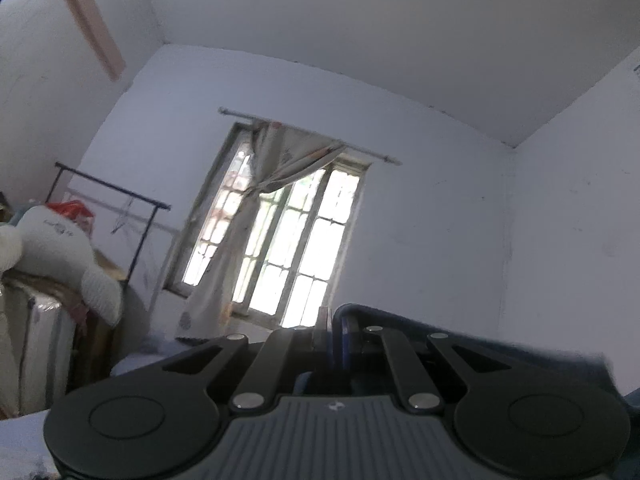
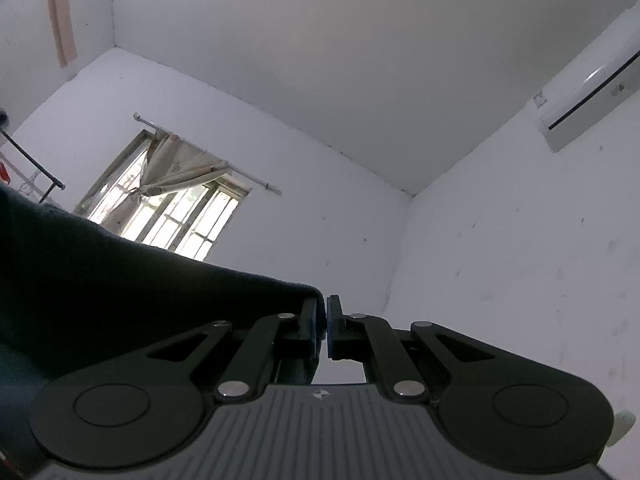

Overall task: Fold clothes
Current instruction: 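Lower the held garment toward the sheet with both grippers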

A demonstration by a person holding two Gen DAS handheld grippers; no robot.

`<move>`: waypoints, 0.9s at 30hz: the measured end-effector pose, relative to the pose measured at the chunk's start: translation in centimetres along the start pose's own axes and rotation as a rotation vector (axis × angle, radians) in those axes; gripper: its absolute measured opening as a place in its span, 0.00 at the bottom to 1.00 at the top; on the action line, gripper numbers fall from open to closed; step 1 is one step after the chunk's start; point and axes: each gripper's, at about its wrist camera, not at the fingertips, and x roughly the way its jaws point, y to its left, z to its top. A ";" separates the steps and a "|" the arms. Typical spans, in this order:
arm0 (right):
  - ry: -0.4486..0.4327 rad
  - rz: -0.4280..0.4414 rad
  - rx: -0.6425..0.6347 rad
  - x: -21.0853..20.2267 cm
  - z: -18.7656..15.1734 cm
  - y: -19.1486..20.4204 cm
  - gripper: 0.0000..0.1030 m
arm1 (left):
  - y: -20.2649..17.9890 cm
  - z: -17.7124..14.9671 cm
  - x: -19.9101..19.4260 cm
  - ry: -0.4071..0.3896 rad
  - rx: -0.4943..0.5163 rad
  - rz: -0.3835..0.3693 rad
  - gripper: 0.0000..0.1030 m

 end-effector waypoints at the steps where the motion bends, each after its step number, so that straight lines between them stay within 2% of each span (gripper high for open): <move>1: 0.006 0.003 0.001 -0.3 -0.3 0.1 0.02 | 0.4 -0.4 -0.2 0.004 -0.005 0.011 0.02; 9: 0.067 0.036 0.025 -2.3 -3.1 0.9 0.02 | 3.0 -2.8 -1.1 0.058 -0.050 0.043 0.02; 14: 0.103 0.065 0.033 -0.5 -5.0 1.9 0.02 | 3.8 -3.4 1.2 0.080 -0.040 0.063 0.02; 18: 0.141 0.094 0.050 2.3 -6.8 2.9 0.02 | 4.3 -4.5 5.0 0.112 -0.030 0.078 0.02; 22: 0.186 0.123 0.074 7.2 -9.2 4.4 0.02 | 5.1 -6.2 10.5 0.147 -0.061 0.092 0.02; 27: 0.236 0.141 0.083 14.5 -12.6 7.1 0.02 | 5.3 -8.3 18.4 0.178 -0.049 0.128 0.02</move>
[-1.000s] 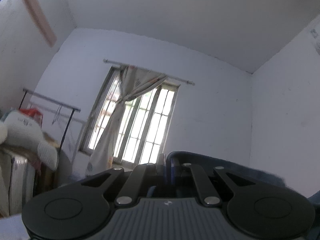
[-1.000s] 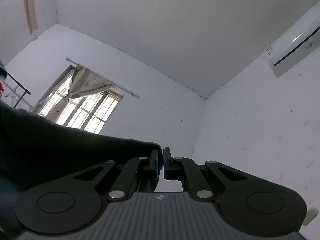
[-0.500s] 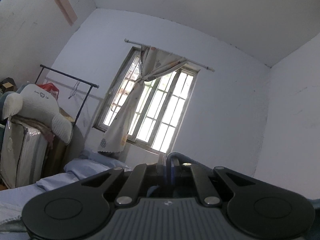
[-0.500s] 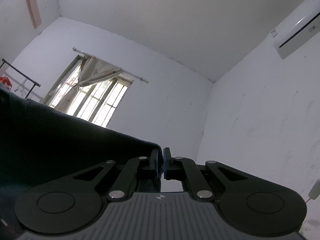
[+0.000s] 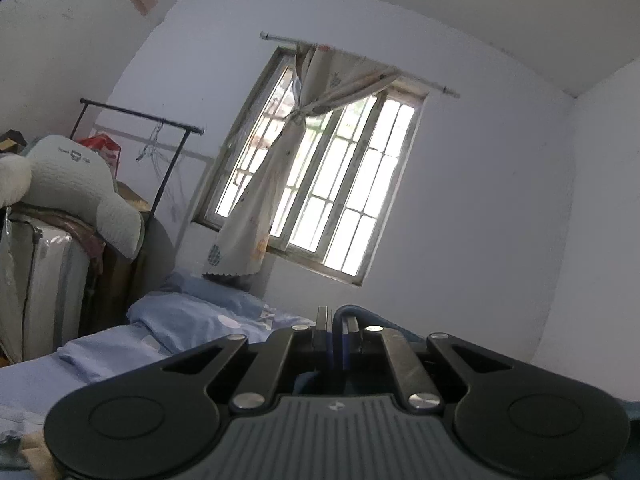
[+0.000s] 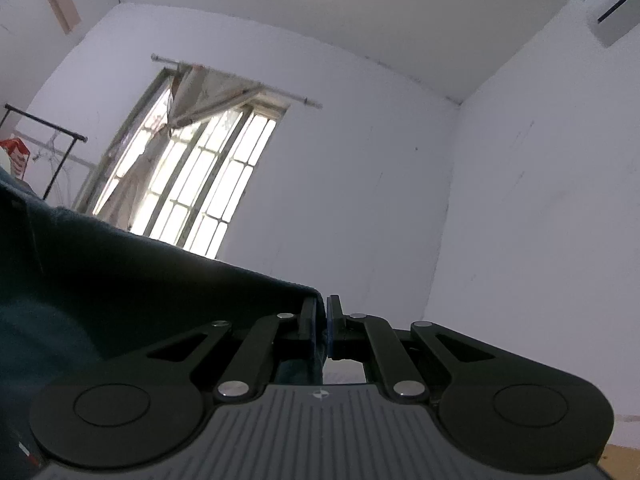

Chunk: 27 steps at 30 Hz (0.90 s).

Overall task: Fold clothes
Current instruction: 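Lower the held garment toward the sheet with both grippers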

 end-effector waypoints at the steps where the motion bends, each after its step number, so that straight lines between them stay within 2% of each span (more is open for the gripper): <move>1: 0.010 0.000 -0.004 1.8 -0.4 0.4 0.02 | -0.2 -0.1 1.5 0.010 -0.006 0.002 0.02; 5: 0.060 0.003 -0.004 8.9 -2.1 1.7 0.02 | -1.1 -1.4 8.0 0.043 0.006 0.015 0.02; 9: 0.141 0.017 0.006 15.4 -5.7 3.6 0.02 | -1.1 -5.1 14.0 0.081 0.020 0.033 0.02; 14: 0.252 0.046 0.008 21.9 -12.4 7.1 0.02 | 0.2 -11.4 20.6 0.164 0.051 0.060 0.02; 21: 0.429 0.101 0.030 29.5 -22.3 10.7 0.02 | 2.7 -20.0 29.3 0.331 0.080 0.143 0.02; 27: 0.531 0.157 -0.026 33.5 -30.1 14.8 0.02 | 4.7 -26.0 34.8 0.393 0.119 0.182 0.03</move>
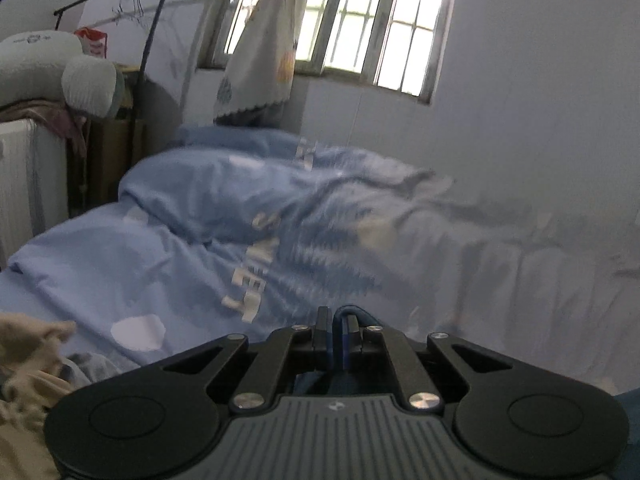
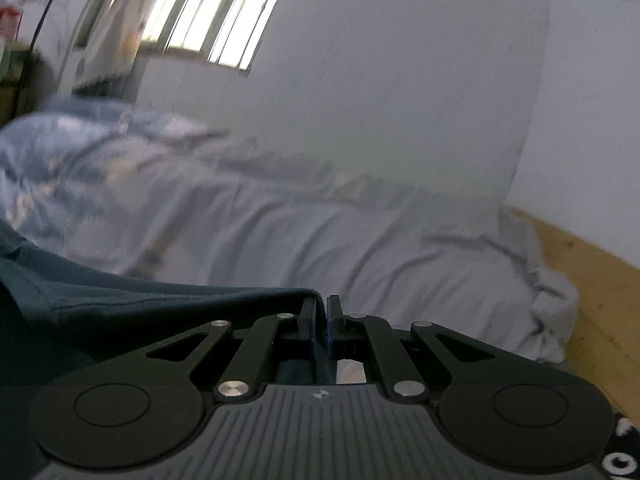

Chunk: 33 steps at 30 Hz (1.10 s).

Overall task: Fold clothes
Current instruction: 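Lower the held garment toward the sheet with both grippers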

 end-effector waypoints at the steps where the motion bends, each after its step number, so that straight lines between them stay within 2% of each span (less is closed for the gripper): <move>1: 0.015 0.006 -0.006 1.1 -0.5 0.6 0.02 | 0.1 -0.7 1.2 0.009 0.005 0.005 0.03; 10: 0.189 0.056 0.040 11.0 -5.1 4.1 0.02 | 0.6 -6.5 9.6 0.101 0.061 0.039 0.04; 17: 0.257 0.056 0.041 14.6 -8.3 5.9 0.05 | 2.1 -10.3 13.6 0.158 0.048 0.063 0.05; 18: 0.260 0.051 0.041 14.6 -8.6 6.0 0.08 | 2.3 -10.6 13.8 0.162 0.042 0.060 0.12; 19: 0.260 0.047 0.046 14.6 -8.8 6.1 0.13 | 2.4 -10.9 13.7 0.160 0.035 0.053 0.23; 20: 0.252 0.045 0.059 14.4 -9.0 6.0 0.20 | 2.5 -11.1 13.6 0.157 0.027 0.045 0.30; 21: 0.246 0.042 0.070 14.2 -9.2 5.9 0.26 | 2.6 -11.2 13.4 0.149 0.017 0.036 0.43; 22: 0.242 0.039 0.081 13.8 -9.3 5.7 0.39 | 2.7 -11.3 13.0 0.142 0.007 0.029 0.53; 24: 0.223 0.041 0.113 12.8 -9.4 5.2 0.41 | 2.8 -11.1 12.0 0.135 -0.006 0.009 0.55; 26: 0.203 0.032 0.170 11.1 -9.2 4.2 0.54 | 2.9 -10.9 10.7 0.130 -0.016 -0.017 0.56; 27: 0.192 0.027 0.203 10.2 -9.1 3.6 0.57 | 3.0 -10.8 9.9 0.135 -0.023 -0.028 0.59; 28: 0.178 0.031 0.241 8.9 -8.9 3.1 0.59 | 3.1 -10.7 8.9 0.139 -0.029 -0.040 0.64; 33: 0.123 0.057 0.407 0.6 -8.3 -0.1 0.62 | 4.0 -10.2 1.2 0.119 -0.043 -0.099 0.66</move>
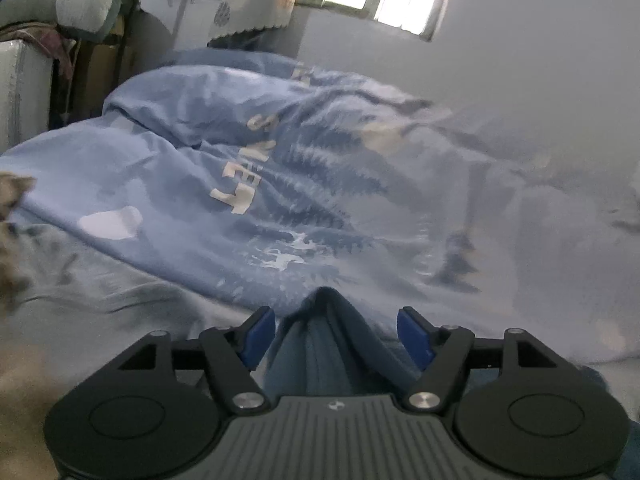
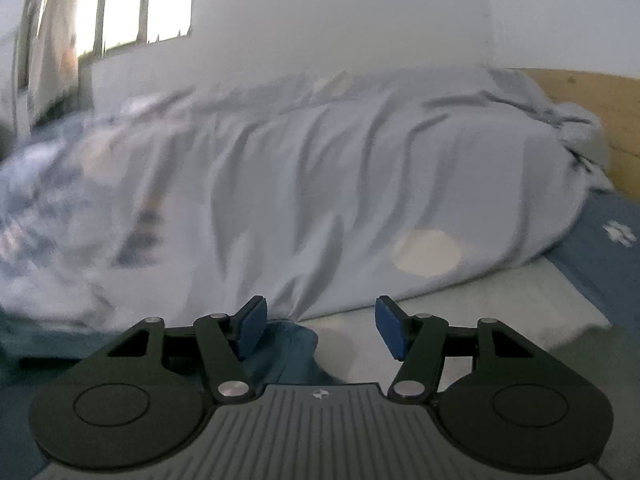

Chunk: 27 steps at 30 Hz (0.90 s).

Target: Fold clothes

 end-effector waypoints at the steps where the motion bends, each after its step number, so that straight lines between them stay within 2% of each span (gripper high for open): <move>1: -0.012 0.019 0.025 -2.4 0.1 -0.5 0.64 | 0.1 -0.2 -2.1 -0.008 -0.003 -0.011 0.69; 7: -0.094 0.132 0.109 -17.2 -0.1 -3.1 0.72 | 0.5 -1.0 -15.2 -0.062 0.010 -0.067 0.72; 10: -0.115 0.164 0.164 -24.5 -1.1 -4.4 0.79 | 0.7 -0.9 -22.0 -0.103 0.010 -0.087 0.74; 13: -0.126 0.192 0.188 -30.9 -2.3 -5.1 0.80 | 0.8 -1.0 -28.2 -0.144 -0.024 -0.108 0.77; 17: -0.137 0.224 0.169 -37.8 -3.1 -5.2 0.81 | 0.5 -0.9 -35.3 -0.180 -0.053 -0.145 0.77; 21: -0.161 0.288 0.150 -43.5 -2.5 -5.2 0.82 | 0.4 -0.1 -41.7 -0.223 -0.075 -0.168 0.78; 27: -0.261 0.359 0.120 -50.9 -1.0 -5.4 0.89 | 1.5 0.1 -48.4 -0.257 -0.085 -0.173 0.79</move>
